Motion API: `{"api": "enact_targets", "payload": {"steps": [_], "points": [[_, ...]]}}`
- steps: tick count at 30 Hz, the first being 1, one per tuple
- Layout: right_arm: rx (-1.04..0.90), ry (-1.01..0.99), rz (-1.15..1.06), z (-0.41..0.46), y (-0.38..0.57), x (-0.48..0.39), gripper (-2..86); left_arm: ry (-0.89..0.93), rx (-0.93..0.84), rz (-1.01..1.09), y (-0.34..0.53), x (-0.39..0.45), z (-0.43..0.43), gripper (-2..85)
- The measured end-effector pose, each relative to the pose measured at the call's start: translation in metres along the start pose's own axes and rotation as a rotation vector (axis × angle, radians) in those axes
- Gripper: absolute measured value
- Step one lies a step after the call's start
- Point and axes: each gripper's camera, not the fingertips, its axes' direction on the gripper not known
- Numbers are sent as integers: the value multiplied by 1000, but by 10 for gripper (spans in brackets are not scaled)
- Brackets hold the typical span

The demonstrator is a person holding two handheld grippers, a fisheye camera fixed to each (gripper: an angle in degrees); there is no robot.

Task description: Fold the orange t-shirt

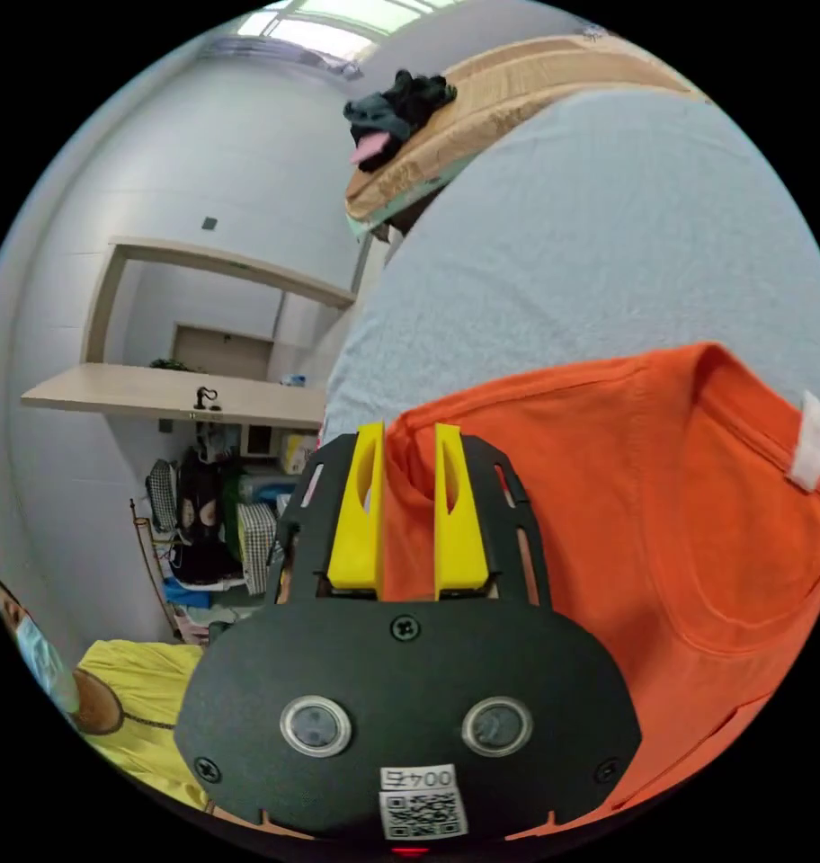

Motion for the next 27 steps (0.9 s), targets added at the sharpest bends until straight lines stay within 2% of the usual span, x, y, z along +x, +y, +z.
{"api": "enact_targets", "payload": {"steps": [2, 7, 11, 15, 19, 25, 27], "points": [[85, 30, -23, -36, 24, -1, 92, 0, 0, 0, 0, -1, 1, 2], [55, 186, -15, -69, 99, 18, 84, 6, 0, -4, -2, -4, 4, 3], [66, 240, 11, -75, 160, 27, 83, 88, -2, -56, -4, -20, 9, 5], [74, 267, 18, -69, 180, 21, 81, 126, -3, -74, -6, -26, 15, 5], [52, 471, -14, -58, 184, 4, 36, 50, -1, -35, -8, -11, 17, 5], [193, 459, 10, -78, 229, -21, 88, 84, -3, -51, -12, -12, 27, 4], [209, 445, -25, -79, 254, -41, 92, 84, -56, -79, -21, -13, 25, 3]]}}
